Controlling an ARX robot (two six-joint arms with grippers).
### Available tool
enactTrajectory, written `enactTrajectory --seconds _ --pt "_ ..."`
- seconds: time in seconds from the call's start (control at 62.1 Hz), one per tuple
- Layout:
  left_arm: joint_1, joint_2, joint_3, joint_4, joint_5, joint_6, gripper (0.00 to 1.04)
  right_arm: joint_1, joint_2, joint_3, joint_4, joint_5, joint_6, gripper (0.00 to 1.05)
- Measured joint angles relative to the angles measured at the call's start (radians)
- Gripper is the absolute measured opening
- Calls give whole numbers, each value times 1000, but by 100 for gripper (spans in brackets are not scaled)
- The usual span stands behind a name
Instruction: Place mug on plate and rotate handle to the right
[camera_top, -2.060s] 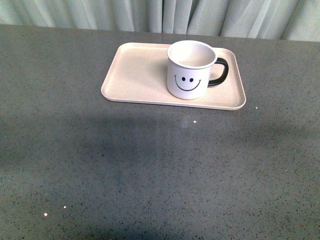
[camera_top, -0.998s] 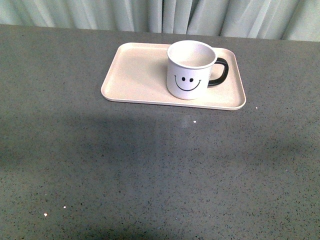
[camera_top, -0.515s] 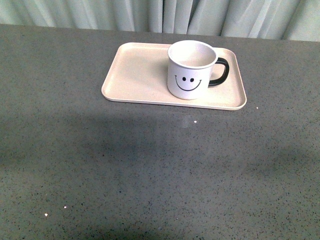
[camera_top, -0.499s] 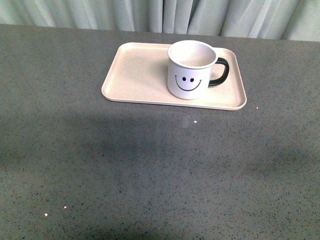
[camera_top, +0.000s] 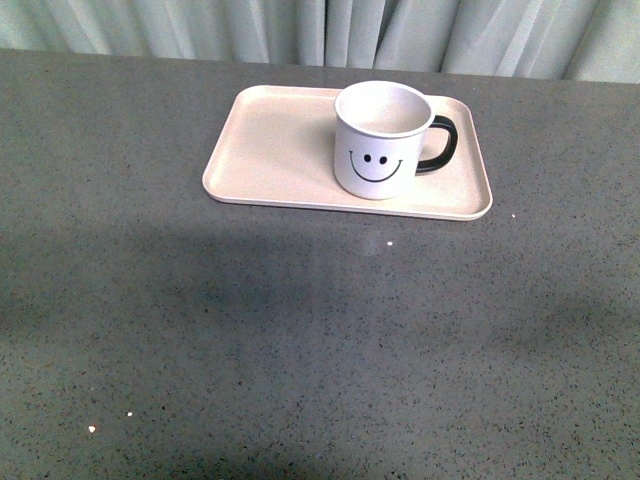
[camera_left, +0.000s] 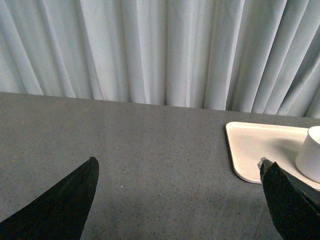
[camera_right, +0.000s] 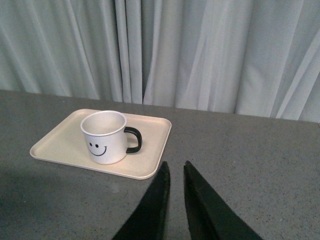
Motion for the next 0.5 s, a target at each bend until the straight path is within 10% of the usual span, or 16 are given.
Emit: enactTrajectory --seconds 0.386,0.499 --pt "0 0 0 0 0 0 95 0 0 0 0 0 0 95" --pt "0 0 0 0 0 0 95 0 0 0 0 0 0 95"
